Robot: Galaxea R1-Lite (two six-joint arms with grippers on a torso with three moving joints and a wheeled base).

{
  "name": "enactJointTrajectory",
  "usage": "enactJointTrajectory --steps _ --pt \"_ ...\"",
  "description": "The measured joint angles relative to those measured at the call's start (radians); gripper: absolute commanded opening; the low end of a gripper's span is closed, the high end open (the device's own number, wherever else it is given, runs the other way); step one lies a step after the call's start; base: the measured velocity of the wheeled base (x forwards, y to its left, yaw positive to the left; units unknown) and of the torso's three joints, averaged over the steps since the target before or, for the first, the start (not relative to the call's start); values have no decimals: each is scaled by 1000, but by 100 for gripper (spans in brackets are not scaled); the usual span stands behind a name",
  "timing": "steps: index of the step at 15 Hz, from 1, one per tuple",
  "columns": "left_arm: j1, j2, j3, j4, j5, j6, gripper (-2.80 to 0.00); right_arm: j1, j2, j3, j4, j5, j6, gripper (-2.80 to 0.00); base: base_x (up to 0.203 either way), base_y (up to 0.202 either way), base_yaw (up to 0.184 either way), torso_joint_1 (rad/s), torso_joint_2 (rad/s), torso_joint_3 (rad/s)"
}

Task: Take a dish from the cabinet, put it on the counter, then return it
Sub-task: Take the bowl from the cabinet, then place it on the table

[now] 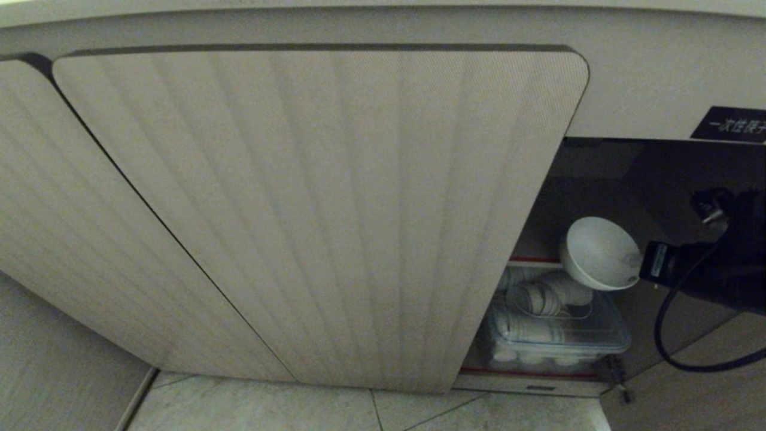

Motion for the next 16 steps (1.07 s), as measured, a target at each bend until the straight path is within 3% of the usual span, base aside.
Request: enactJointTrajectory --steps 10,16 --pt "0 0 0 0 0 0 -280 7 -184 180 -2 3 -8 -280 0 0 0 0 0 0" --pt "0 0 0 0 0 0 -280 56 -335 306 0 3 -38 -280 0 0 0 0 0 0"
